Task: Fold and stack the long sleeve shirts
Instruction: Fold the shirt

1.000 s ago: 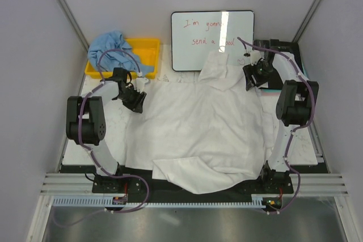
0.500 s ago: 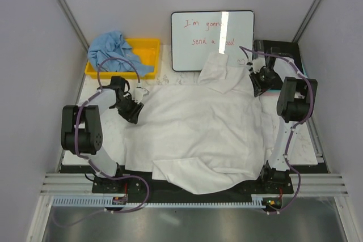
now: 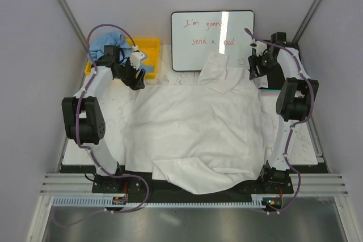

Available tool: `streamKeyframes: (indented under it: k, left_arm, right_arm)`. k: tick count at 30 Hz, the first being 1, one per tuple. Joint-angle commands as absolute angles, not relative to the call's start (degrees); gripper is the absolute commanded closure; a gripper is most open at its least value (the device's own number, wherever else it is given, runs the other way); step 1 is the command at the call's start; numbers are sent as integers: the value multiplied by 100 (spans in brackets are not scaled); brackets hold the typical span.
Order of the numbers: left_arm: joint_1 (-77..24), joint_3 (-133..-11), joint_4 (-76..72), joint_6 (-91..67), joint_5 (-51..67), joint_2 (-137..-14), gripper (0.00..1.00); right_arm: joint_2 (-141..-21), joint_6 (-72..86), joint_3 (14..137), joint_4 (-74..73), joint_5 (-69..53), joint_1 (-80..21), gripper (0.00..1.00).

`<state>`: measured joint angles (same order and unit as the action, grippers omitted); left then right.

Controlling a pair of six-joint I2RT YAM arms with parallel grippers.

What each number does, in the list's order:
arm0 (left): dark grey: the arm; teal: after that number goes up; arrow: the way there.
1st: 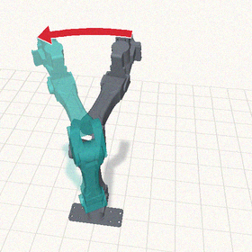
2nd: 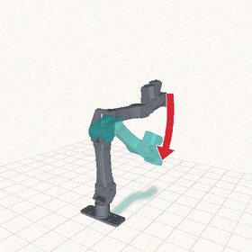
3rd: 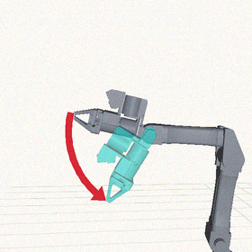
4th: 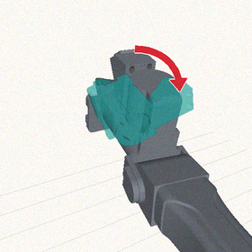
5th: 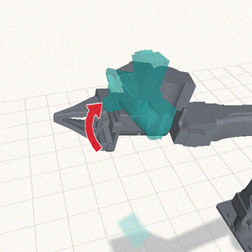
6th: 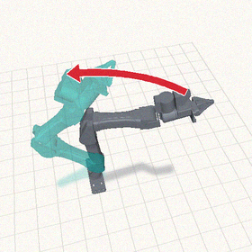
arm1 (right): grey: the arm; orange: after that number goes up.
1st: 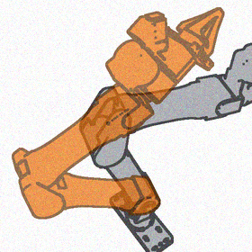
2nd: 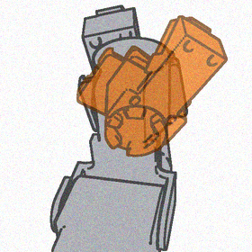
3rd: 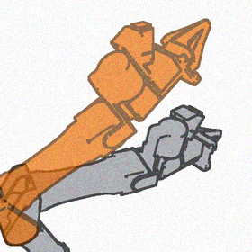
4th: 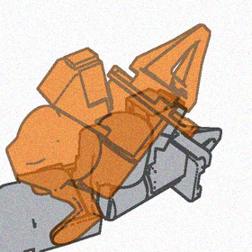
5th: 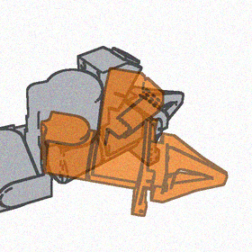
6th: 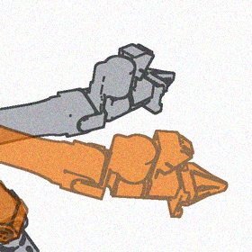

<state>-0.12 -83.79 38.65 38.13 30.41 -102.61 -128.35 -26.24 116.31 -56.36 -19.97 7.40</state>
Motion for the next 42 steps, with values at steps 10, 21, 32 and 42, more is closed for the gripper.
streamKeyframes:
  k: [10,21,32,42]
  left_arm:
    - [158,-9184,3086,4368,3691,-11742,40]
    - [70,-9220,3041,4720,3463,-12129,39]
    - [-228,-9395,2883,4922,3287,-12340,39]
    - [-290,-9343,3102,5299,3147,-12366,53]
  right_arm:
    - [-13403,-2241,11865,-5493,-2285,765,43]
    - [-13482,-2057,12014,-5467,-2654,765,43]
    - [-13579,-1933,12226,-5414,-2663,650,49]
    - [-13579,-2083,12129,-5502,-2725,615,81]
